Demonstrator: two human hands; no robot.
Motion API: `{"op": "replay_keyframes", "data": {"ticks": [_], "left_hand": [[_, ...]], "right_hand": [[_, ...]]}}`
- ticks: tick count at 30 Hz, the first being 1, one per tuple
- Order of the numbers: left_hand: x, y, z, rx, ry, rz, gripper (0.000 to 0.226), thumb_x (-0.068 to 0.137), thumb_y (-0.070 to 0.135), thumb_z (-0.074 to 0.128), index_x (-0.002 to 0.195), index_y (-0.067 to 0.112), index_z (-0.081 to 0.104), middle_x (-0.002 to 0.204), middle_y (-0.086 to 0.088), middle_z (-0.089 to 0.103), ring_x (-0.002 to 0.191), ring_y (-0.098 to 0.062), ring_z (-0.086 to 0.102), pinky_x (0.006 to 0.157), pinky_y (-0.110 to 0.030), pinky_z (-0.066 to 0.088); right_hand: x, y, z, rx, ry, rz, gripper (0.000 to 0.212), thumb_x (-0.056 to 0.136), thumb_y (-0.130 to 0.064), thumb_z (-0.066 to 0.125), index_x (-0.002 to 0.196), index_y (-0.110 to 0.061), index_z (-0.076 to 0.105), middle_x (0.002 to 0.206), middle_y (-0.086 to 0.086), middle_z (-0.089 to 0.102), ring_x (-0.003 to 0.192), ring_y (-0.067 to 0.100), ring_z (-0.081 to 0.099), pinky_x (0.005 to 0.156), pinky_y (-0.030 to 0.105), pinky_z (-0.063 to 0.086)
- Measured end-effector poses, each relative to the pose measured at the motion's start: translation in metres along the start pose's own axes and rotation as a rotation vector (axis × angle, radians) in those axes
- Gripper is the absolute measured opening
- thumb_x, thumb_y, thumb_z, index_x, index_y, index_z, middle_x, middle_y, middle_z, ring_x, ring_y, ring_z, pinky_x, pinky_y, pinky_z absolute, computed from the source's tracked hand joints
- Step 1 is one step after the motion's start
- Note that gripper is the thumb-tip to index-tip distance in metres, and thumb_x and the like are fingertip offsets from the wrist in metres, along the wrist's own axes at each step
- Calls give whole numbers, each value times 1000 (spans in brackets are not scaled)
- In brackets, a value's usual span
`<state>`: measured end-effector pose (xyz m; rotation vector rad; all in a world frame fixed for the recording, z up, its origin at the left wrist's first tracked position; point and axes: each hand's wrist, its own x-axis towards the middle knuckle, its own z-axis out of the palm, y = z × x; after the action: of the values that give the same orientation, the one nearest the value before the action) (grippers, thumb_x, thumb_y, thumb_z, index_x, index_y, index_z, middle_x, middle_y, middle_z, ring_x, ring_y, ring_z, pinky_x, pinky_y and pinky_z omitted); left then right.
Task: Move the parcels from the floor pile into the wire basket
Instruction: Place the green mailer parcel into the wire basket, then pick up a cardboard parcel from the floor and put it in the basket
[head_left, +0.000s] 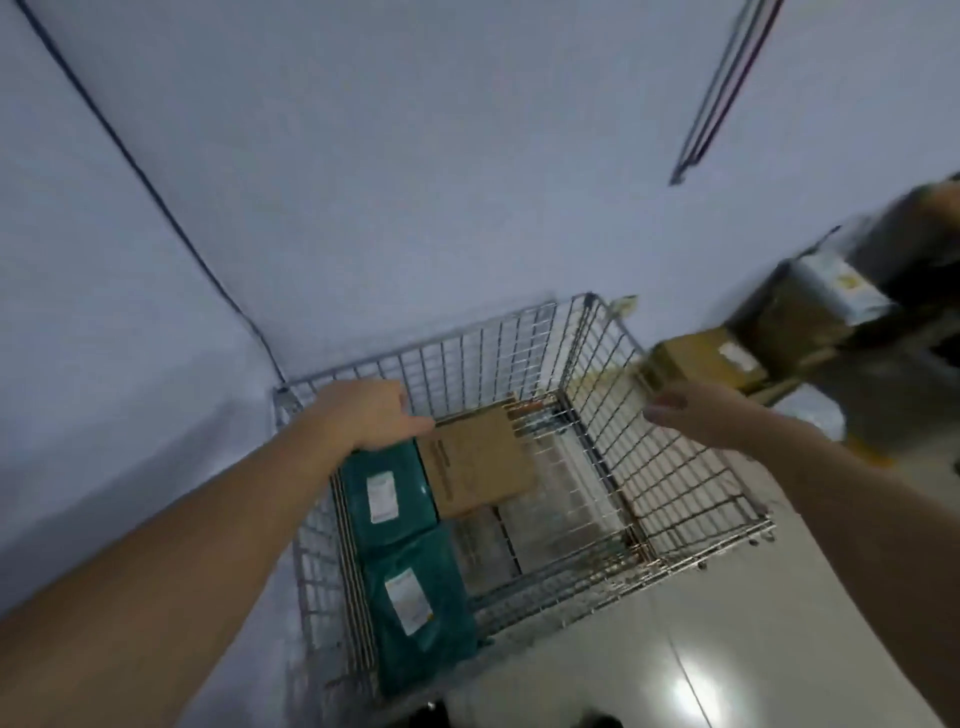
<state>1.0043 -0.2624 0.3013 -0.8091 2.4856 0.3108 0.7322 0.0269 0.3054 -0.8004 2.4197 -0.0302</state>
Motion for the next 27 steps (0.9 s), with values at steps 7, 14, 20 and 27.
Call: {"op": "replay_keyframes", "data": {"ticks": [7,14,20,27], "left_hand": [[-53,226,-133,151,251,253,72,88,83,44,132,28,59,129,0,65,111,-22,61,94,-36,51],[-91,465,-153,179,399,477,62,89,77,47,130,32,58,128,2,65,106,-21,61,87,-36,49],[-80,577,-139,195,312,464,59,90,75,49,126,30,61,125,2,66,106,-20,61,91,-38,52],[-12,672,-154,188,299,443,57,90,74,48,121,28,63,117,4,67,100,-18,62,89,-37,53]], "right_hand": [[-138,136,-122,-56,211,61,42,98,-61,54,122,-28,64,115,-4,67,97,16,62,86,33,53],[-236,299,-171,-69,345,131,49,96,-66,55,126,-28,63,110,-6,67,95,15,64,85,35,57],[-249,391,-195,-82,353,127,61,95,-67,54,140,-26,58,122,-2,67,102,17,65,93,38,58],[-194,472,-227,-60,328,95,60,99,-61,55,145,-23,53,125,1,66,98,16,62,86,29,56]]}}
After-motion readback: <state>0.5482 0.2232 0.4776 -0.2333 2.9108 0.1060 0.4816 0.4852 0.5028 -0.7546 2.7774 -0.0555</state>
